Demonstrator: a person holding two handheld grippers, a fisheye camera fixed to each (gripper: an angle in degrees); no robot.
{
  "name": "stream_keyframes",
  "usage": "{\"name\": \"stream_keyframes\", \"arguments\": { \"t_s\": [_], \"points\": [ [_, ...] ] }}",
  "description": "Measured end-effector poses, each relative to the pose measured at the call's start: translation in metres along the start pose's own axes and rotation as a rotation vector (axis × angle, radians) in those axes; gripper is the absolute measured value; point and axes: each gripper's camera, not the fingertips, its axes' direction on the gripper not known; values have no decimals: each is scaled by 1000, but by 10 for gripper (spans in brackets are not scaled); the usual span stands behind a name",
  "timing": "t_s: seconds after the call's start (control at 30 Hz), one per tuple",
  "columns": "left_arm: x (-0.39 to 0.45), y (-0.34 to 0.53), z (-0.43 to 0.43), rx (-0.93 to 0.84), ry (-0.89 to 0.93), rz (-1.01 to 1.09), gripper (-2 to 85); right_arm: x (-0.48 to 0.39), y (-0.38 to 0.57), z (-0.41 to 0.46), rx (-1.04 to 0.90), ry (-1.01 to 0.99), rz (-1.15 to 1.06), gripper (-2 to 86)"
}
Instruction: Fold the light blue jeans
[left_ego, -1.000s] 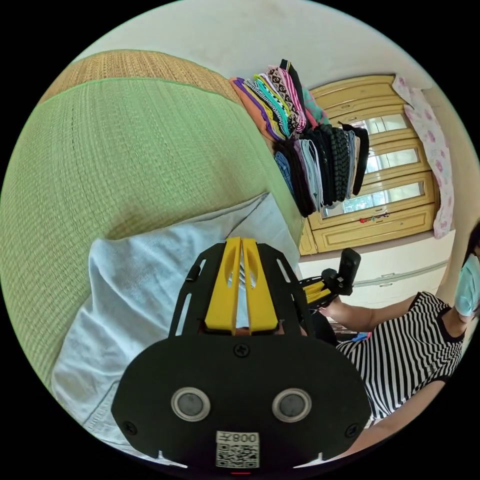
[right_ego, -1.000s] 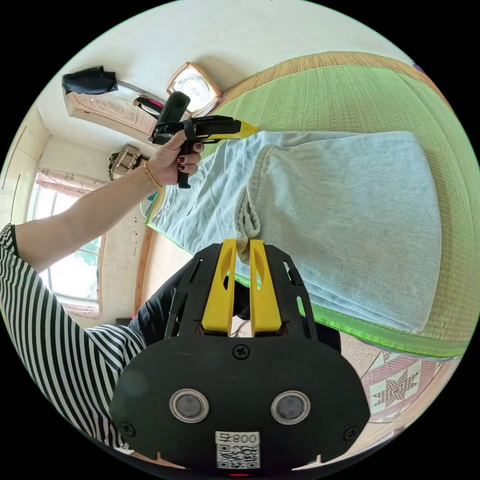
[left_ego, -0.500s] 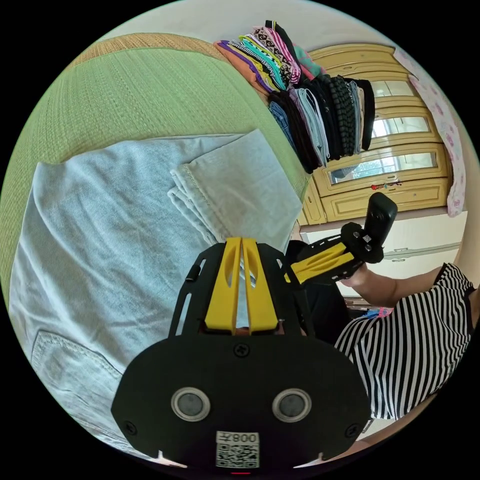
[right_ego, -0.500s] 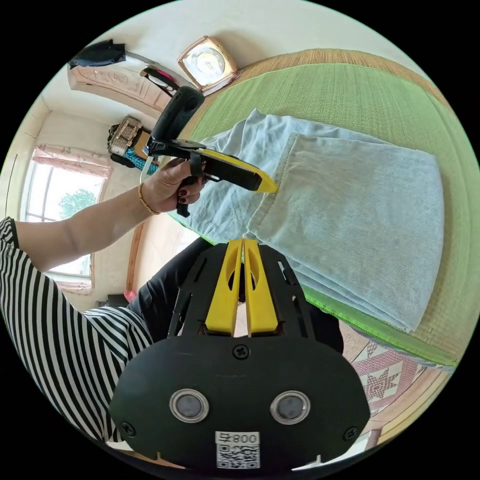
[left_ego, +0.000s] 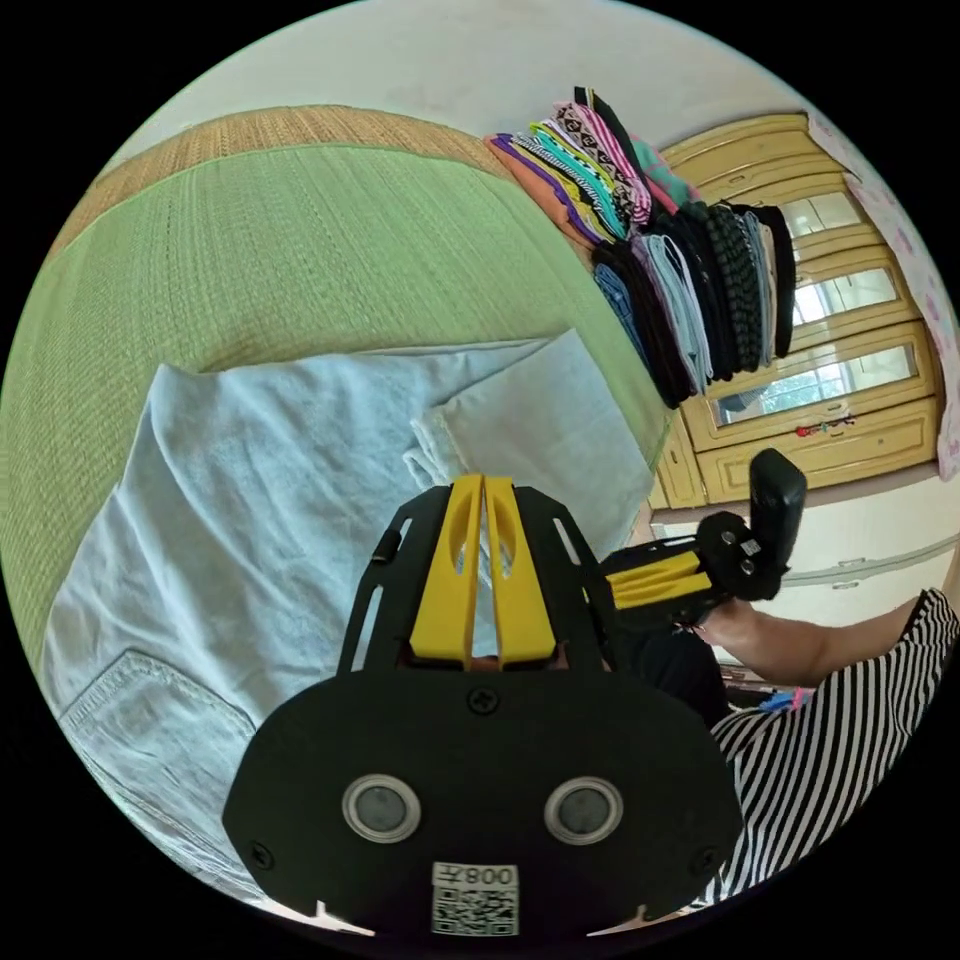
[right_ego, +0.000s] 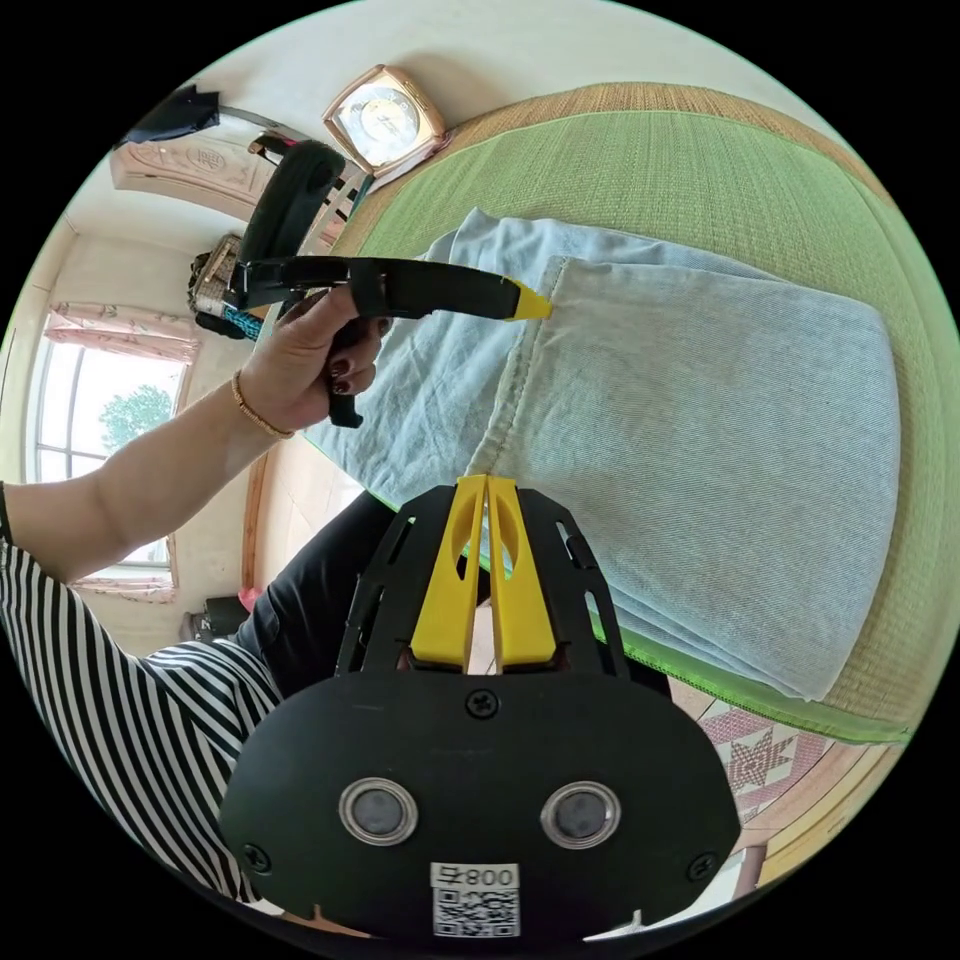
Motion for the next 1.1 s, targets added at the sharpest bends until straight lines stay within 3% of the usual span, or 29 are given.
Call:
{"name": "stream_keyframes", "arguments": {
  "t_s": [0.2, 0.33, 0.43, 0.63, 0.87, 1.1],
  "points": [
    [3, 12, -1, 89, 42, -59, 1, -5, -1, -8, -11, 18, -28, 2],
    [-3, 14, 18, 11, 32, -69, 1, 2, 1, -17, -6, -23, -16, 4],
    [1, 21, 19, 42, 83, -83, 4, 15, 18, -52, 94, 23, 26, 10],
    [50, 39, 39, -5, 176, 107, 28, 97, 84, -134, 304, 130, 316, 56],
    [128, 48, 90, -107, 179, 294, 78, 160, 112, -134, 276, -88, 437, 78],
    [204, 50, 136, -109, 26, 424, 127, 187, 132, -154, 363, -338, 428, 65]
  ]
}}
